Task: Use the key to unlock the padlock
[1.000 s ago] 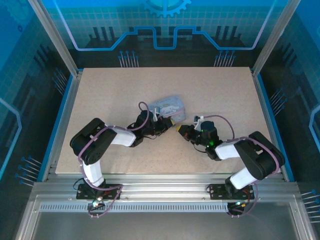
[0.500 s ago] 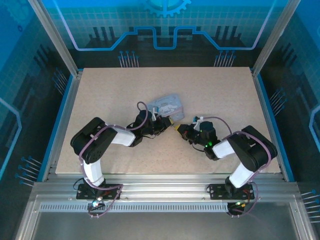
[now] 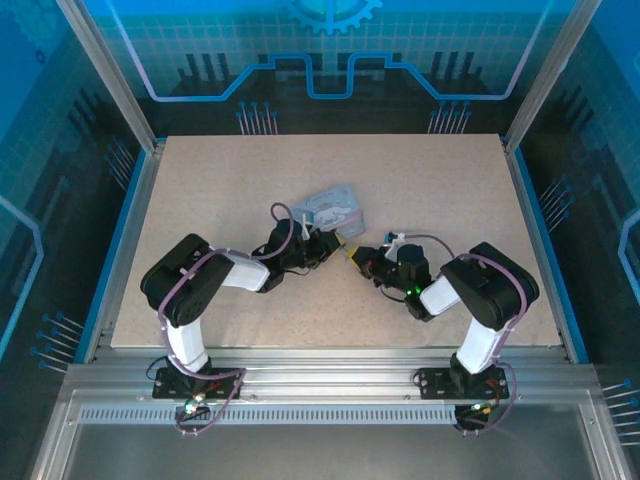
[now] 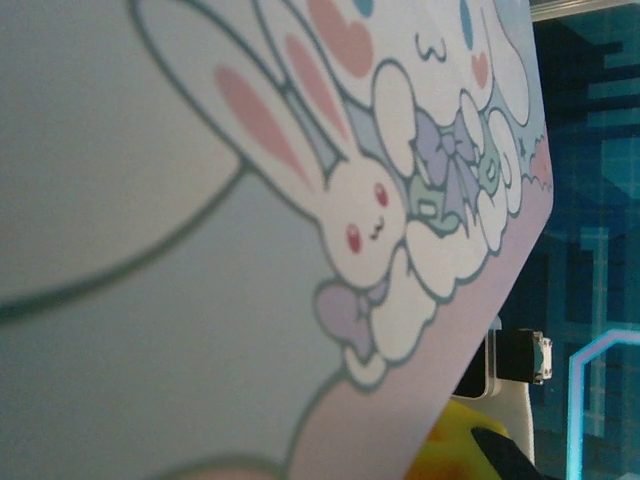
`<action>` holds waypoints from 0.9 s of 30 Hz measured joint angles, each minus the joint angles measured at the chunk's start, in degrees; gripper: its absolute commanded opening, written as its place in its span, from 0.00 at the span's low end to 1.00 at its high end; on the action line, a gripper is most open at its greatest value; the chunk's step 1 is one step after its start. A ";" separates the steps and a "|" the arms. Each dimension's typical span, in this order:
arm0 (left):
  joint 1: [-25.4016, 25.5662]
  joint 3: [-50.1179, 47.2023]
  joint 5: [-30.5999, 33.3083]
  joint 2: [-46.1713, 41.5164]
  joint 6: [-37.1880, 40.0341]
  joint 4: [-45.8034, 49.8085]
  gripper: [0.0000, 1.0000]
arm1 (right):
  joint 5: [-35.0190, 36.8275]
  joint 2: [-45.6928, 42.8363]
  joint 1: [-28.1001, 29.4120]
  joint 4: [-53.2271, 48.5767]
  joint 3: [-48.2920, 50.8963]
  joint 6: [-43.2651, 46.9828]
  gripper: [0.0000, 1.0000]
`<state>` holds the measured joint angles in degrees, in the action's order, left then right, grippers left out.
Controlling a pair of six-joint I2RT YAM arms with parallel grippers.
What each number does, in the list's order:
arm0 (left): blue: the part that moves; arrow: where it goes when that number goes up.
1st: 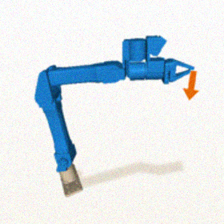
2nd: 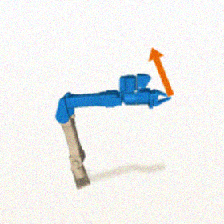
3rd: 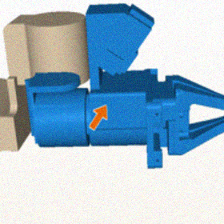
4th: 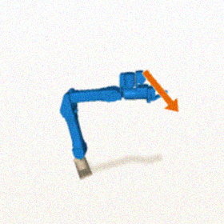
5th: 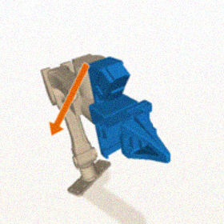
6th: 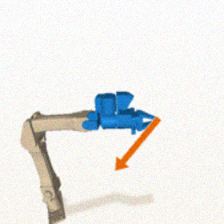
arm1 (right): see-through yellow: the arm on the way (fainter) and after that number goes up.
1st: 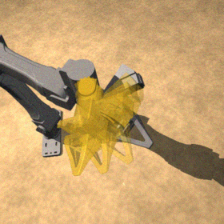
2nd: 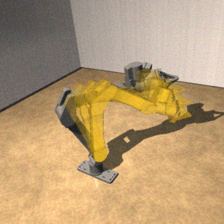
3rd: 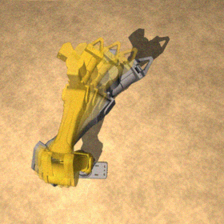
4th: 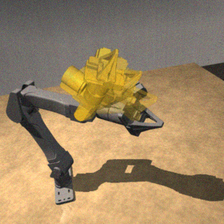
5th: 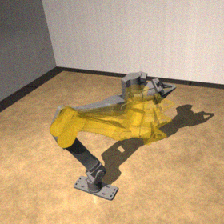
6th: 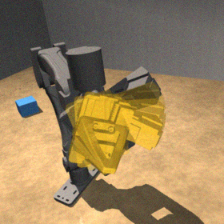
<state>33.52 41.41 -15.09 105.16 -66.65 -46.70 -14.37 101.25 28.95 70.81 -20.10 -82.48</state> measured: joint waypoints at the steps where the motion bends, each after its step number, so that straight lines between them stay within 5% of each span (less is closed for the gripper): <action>1: -0.04 0.00 0.09 0.00 -0.31 -0.22 0.04 | 0.09 0.48 0.00 0.90 0.00 -0.02 0.00; 9: -0.26 0.00 1.14 0.11 -0.94 -0.11 0.04 | 0.22 7.50 0.15 10.54 -0.20 -6.69 0.00; 27: -1.09 -0.42 0.33 0.11 -2.47 -3.19 0.01 | -5.09 8.76 -2.10 11.19 -3.72 -14.95 0.00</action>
<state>32.42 40.99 -14.76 105.27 -69.12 -49.89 -19.46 110.02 26.85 82.00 -23.81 -97.43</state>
